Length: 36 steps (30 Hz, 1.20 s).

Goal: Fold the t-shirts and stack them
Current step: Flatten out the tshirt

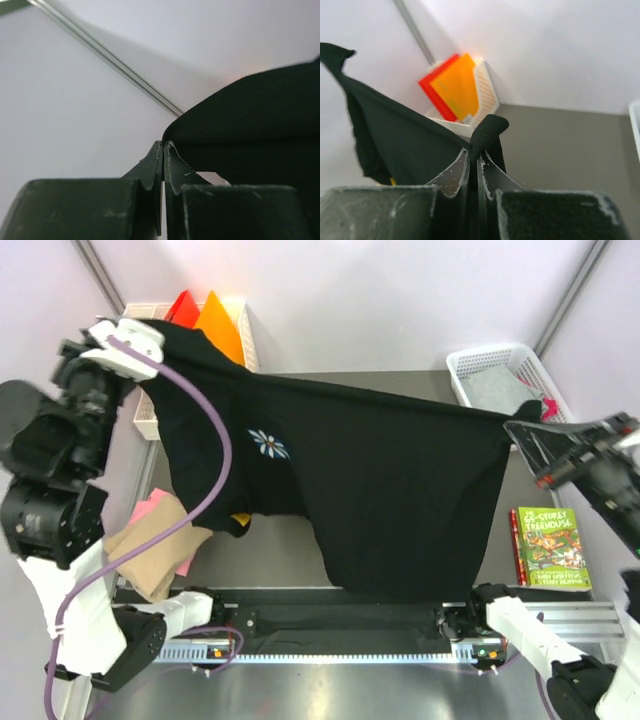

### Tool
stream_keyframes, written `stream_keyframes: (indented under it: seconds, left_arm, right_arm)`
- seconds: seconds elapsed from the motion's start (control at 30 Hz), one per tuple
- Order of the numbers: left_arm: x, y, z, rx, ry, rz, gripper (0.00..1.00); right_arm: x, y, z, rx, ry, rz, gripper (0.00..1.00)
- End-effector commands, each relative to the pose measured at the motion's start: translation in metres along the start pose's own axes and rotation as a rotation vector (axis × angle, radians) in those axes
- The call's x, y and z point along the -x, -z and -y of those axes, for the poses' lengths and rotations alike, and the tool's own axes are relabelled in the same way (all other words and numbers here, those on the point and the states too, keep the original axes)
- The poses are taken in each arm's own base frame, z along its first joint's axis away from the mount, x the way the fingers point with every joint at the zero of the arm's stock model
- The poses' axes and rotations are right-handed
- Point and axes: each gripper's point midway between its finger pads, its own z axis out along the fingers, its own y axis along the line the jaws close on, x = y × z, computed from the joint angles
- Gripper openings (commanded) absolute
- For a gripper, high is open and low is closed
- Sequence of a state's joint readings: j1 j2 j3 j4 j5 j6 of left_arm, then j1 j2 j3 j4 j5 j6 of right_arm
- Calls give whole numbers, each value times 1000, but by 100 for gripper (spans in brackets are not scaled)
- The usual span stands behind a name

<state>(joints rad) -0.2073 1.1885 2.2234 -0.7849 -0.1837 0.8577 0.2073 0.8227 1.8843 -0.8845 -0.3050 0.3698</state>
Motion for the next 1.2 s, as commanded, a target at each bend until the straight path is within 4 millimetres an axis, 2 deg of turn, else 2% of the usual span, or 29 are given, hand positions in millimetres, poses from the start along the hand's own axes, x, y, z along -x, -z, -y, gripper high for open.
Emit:
stream_keyframes:
  seconds: [0.0, 0.03, 0.07, 0.1, 0.13, 0.2, 0.23, 0.27, 0.3, 0.33, 0.37, 0.4, 0.43, 0.5, 0.53, 0.57, 0.6, 0.67, 0.7, 0.77, 0.8, 0.83, 0.87, 0.9, 0.97, 1.03, 1.17]
  left_arm:
    - [-54, -34, 59, -128, -10, -171, 0]
    - [-72, -43, 83, -183, -26, -214, 0]
    - [-81, -49, 94, -205, -41, -231, 0]
    - [-91, -57, 106, -223, -55, -253, 0]
    - [-105, -68, 122, -239, -69, -273, 0]
    - [-127, -88, 141, -245, -107, -324, 0]
    - [-125, -98, 139, -220, -101, -318, 0]
    - [-124, -106, 139, -208, -84, -324, 0]
    - [-131, -122, 146, -210, -82, -355, 0]
    - [-111, -129, 123, -148, -58, -317, 0]
    - [-105, -136, 115, -118, -40, -311, 0]
    - [-107, -149, 116, -103, -35, -328, 0]
    - [-80, -149, 85, -27, -4, -270, 0]
    - [-66, -152, 76, -4, 13, -250, 0]
    - [-49, -145, 58, 37, 29, -210, 0]
    - [-42, -141, 53, 48, 20, -196, 0]
    - [-23, -125, 43, 66, 35, -148, 0]
    - [-15, -109, 43, 50, 26, -130, 0]
    - [-3, -86, 33, 56, 44, -94, 0]
    - [-3, -68, 37, 26, 66, -90, 0]
    - [1, -48, 25, 36, 88, -72, 0]
    - [-5, -37, 27, 11, 91, -92, 0]
    - [-5, -27, 24, 10, 116, -88, 0]
    - [-3, -7, 12, 25, 132, -70, 0]
    - [-7, 10, 10, 15, 161, -78, 0]
    - [-4, 35, -6, 46, 193, -53, 0]
    - [8, 66, -38, 119, 249, 15, 0]
  right_arm:
    - [-15, -40, 59, -207, 18, 13, 0]
    - [-24, -50, 69, -235, 15, -10, 0]
    - [-39, -61, 85, -278, 10, -43, 0]
    - [-43, -70, 90, -280, 23, -45, 0]
    - [-54, -84, 102, -302, 19, -77, 0]
    - [-69, -99, 121, -347, 42, -111, 0]
    - [-74, -112, 128, -357, 43, -128, 0]
    - [-68, -116, 128, -354, 48, -115, 0]
    - [-64, -120, 126, -342, 47, -109, 0]
    - [-60, -126, 124, -326, 50, -99, 0]
    - [-49, -126, 116, -300, 56, -74, 0]
    - [-42, -126, 111, -285, 59, -59, 0]
    - [-37, -125, 108, -276, 61, -51, 0]
    - [-20, -116, 93, -234, 67, -17, 0]
    - [-15, -111, 87, -218, 69, -7, 0]
    - [-10, -106, 78, -191, 62, 6, 0]
    - [-7, -101, 74, -180, 58, 14, 0]
    - [3, -82, 57, -141, 57, 44, 0]
    - [-1, -75, 55, -140, 50, 27, 0]
    - [0, -55, 42, -108, 44, 30, 0]
    - [-6, -47, 40, -111, 37, 9, 0]
    - [-5, -31, 33, -103, 40, 19, 0]
    - [-6, -23, 31, -103, 36, 16, 0]
    - [-8, -14, 28, -101, 33, 14, 0]
    - [-12, 10, 19, -95, 22, 9, 0]
    - [-16, 27, 14, -95, 13, -5, 0]
    - [-6, 54, 1, -92, 15, 19, 0]
